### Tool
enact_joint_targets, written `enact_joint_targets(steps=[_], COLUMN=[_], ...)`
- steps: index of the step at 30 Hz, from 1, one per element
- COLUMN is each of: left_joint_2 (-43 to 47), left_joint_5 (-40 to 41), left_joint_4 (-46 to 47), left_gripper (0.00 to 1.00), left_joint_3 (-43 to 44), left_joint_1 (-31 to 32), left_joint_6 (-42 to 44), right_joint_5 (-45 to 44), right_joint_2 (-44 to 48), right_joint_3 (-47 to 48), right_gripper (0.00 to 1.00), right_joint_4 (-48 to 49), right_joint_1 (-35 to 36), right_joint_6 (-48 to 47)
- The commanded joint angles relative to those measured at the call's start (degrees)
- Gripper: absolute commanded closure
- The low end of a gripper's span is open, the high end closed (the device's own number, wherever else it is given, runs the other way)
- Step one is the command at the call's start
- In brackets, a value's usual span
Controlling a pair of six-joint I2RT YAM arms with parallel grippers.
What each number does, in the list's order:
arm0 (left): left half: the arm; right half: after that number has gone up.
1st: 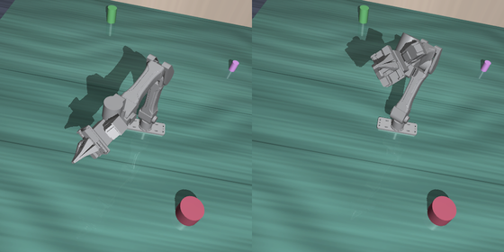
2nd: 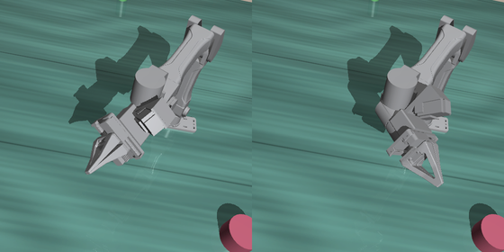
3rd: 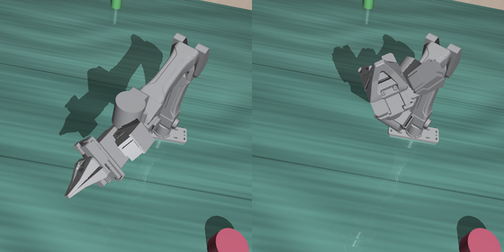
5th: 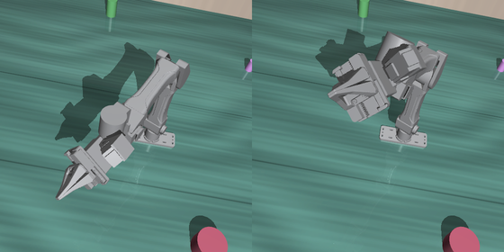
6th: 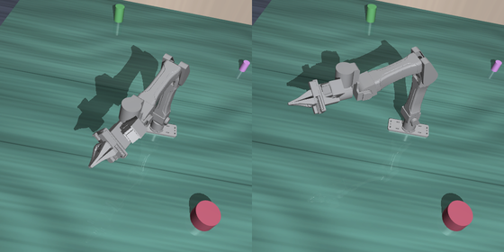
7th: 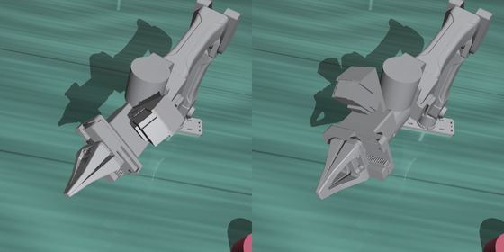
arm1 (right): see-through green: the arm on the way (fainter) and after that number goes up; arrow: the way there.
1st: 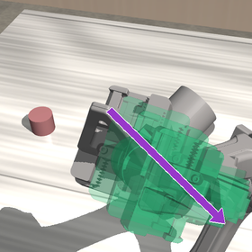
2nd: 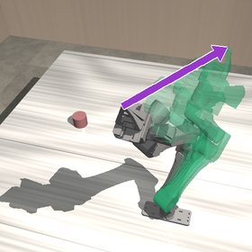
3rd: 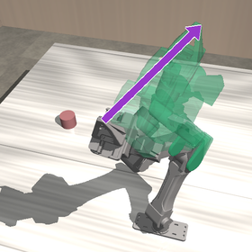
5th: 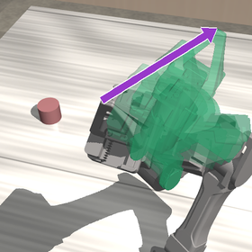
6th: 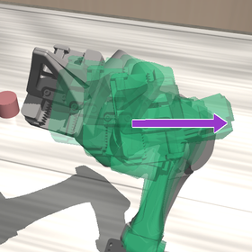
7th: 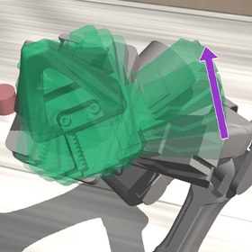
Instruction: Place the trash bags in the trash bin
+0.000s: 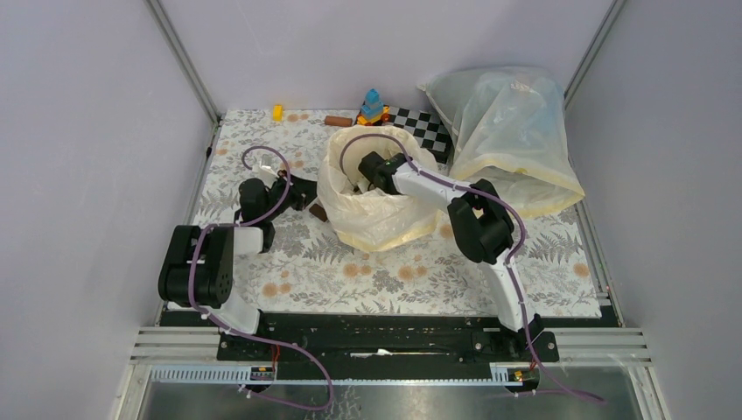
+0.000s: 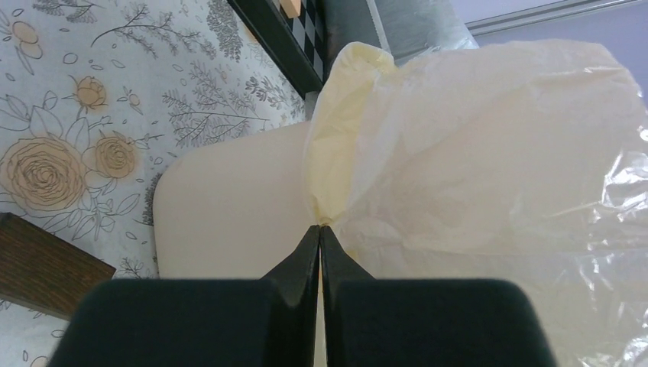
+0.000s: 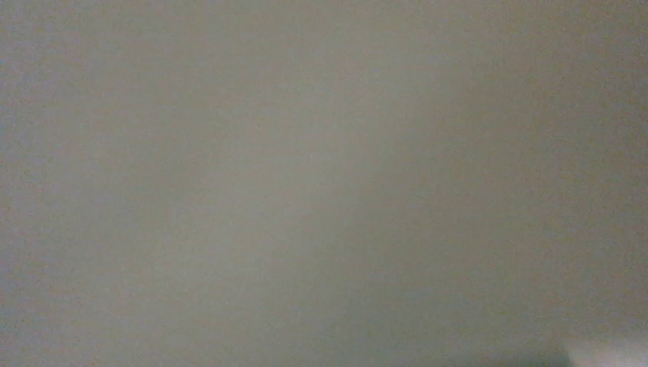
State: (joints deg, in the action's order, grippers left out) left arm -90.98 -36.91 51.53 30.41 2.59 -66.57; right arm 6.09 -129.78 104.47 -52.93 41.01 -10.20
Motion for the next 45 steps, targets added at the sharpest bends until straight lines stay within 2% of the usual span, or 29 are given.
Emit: enact_joint_targets(steps=[1, 7, 18, 25, 41, 45], left_joint_2=[2.99, 2.9, 3.0, 2.66, 2.9, 2.91], left_joint_5=[-0.59, -0.36, 0.16, 0.83, 1.46, 1.68], left_joint_4=[2.58, 1.16, -1.71, -3.45, -5.42, -5.48], left_gripper=[1.0, 1.0, 1.0, 1.0, 1.0, 1.0], left_joint_3=[2.34, 2.54, 3.52, 3.85, 4.44, 4.42], left_joint_1=[0.44, 0.49, 0.61, 1.69, 2.15, 2.39], left_joint_6=[0.01, 0.98, 3.12, 4.51, 5.99, 6.18], right_joint_5=[-1.86, -4.79, -3.65, -1.72, -2.46, -3.8], right_joint_2=[-1.57, -5.23, 7.69, 8.26, 12.78, 14.17], right_joint_3=[-4.16, -2.67, -4.41, 0.62, 2.37, 5.25], right_gripper=[1.0, 1.0, 1.0, 1.0, 1.0, 1.0], right_joint_4=[3.85, 1.66, 7.34, 5.73, 7.89, 8.36], right_joint_1=[-0.43, 0.03, 0.13, 0.47, 0.48, 0.51], right_joint_6=[2.63, 3.17, 4.65, 5.46, 8.21, 9.31])
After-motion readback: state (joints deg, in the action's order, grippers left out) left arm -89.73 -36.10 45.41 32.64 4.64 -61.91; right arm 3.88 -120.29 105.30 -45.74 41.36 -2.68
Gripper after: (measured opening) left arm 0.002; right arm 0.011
